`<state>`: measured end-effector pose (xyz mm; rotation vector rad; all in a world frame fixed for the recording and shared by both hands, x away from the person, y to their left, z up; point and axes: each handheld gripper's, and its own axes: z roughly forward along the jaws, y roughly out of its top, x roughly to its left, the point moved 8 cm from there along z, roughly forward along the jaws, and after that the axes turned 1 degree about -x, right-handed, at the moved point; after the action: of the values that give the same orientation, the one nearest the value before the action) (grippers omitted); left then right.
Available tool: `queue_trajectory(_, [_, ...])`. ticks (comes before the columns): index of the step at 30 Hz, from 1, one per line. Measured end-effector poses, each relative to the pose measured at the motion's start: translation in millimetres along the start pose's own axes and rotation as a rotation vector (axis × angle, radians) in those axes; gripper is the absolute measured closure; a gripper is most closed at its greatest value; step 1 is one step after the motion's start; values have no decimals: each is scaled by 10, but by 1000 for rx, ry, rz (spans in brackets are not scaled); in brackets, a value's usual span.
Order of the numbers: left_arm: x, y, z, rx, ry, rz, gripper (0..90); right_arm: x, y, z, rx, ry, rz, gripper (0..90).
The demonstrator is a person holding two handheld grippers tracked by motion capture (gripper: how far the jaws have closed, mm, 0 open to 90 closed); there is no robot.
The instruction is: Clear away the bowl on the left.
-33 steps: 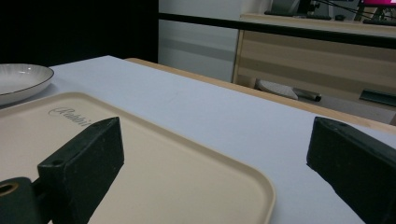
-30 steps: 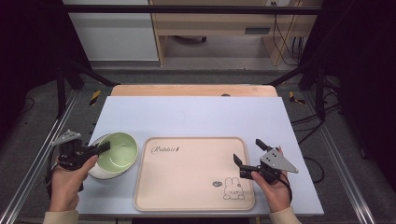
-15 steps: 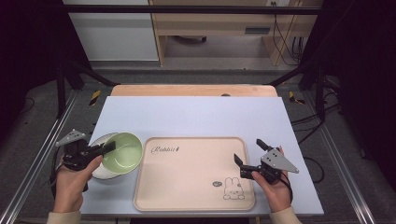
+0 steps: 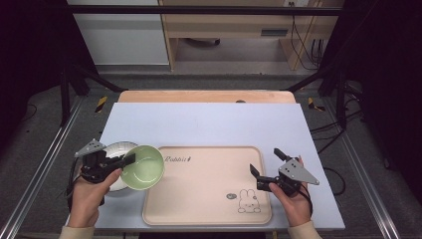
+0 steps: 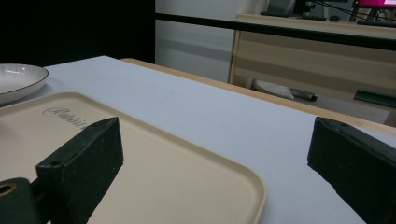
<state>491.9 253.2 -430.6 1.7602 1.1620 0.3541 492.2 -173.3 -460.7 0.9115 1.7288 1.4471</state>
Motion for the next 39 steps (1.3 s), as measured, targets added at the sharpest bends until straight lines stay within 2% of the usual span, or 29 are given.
queue_trajectory(5, [-39, -28, 58, 11, 0, 9, 817, -4, 1, -3, -1, -2, 1, 36])
queue_trajectory(18, [-160, -64, 146, 24, -34, 8, 816, 1, 3, -8, -3, 1, -5, 38])
queue_trajectory(23, [-218, -105, 213, 46, -34, 28, 817, -1, 1, -8, -1, 0, -4, 39])
queue_trajectory(31, [-327, -131, 286, 57, -57, 43, 816, -4, -2, -8, 1, 0, -4, 39])
queue_trajectory(39, [-390, -161, 344, 70, -72, 43, 816, 1, -8, -4, 5, 2, -5, 39])
